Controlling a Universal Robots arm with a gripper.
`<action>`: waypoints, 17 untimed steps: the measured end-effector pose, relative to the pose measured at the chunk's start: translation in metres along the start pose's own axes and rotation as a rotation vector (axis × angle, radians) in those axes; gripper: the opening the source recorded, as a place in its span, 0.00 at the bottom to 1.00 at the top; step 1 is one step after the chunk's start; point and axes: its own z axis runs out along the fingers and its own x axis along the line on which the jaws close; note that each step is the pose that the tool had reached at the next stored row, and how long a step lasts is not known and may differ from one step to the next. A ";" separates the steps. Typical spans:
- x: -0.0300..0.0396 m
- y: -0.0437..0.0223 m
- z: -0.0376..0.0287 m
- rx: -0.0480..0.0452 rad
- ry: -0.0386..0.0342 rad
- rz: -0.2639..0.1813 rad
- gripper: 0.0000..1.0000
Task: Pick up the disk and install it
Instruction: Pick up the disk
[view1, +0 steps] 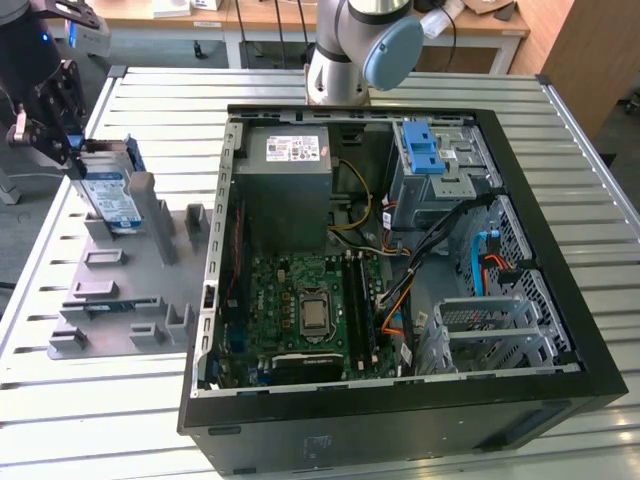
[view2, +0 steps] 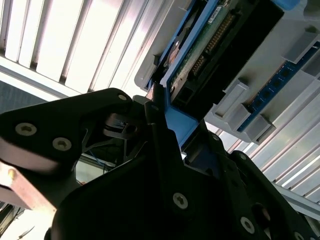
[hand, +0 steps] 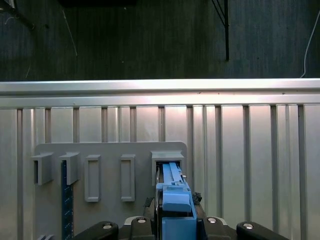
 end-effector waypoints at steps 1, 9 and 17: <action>0.0000 0.0000 0.0000 0.0000 0.0000 0.000 0.36; 0.0000 0.0000 -0.0008 0.0002 -0.0001 0.000 0.36; -0.0002 0.0000 -0.0099 0.0000 0.0000 0.000 0.36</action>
